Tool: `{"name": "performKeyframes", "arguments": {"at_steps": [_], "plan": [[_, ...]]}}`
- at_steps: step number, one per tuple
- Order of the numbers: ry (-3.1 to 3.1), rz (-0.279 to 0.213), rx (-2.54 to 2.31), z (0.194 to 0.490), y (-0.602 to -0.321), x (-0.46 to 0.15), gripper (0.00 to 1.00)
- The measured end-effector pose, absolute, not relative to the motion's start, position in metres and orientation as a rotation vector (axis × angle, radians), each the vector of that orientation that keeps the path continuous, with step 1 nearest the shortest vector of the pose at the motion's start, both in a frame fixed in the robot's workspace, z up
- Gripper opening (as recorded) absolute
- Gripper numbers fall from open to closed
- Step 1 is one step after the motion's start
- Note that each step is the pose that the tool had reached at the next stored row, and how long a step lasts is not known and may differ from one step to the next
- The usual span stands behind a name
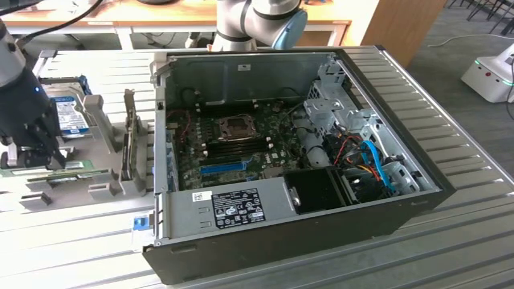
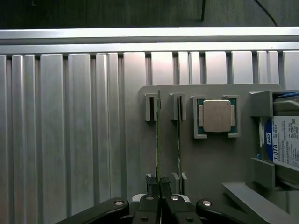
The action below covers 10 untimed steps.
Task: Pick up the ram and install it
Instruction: 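Pick up the ram and move it above insertion slot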
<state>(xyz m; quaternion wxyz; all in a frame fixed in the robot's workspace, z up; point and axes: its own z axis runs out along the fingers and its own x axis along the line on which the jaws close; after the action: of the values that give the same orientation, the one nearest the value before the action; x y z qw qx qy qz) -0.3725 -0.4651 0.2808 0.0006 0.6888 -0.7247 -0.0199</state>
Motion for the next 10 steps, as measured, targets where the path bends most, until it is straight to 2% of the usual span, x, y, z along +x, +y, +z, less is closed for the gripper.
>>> {"name": "performKeyframes", "arguments": {"at_steps": [10], "plan": [[-2.276,-0.062,2.163,0.305,-0.465,-0.373,0.12]]}}
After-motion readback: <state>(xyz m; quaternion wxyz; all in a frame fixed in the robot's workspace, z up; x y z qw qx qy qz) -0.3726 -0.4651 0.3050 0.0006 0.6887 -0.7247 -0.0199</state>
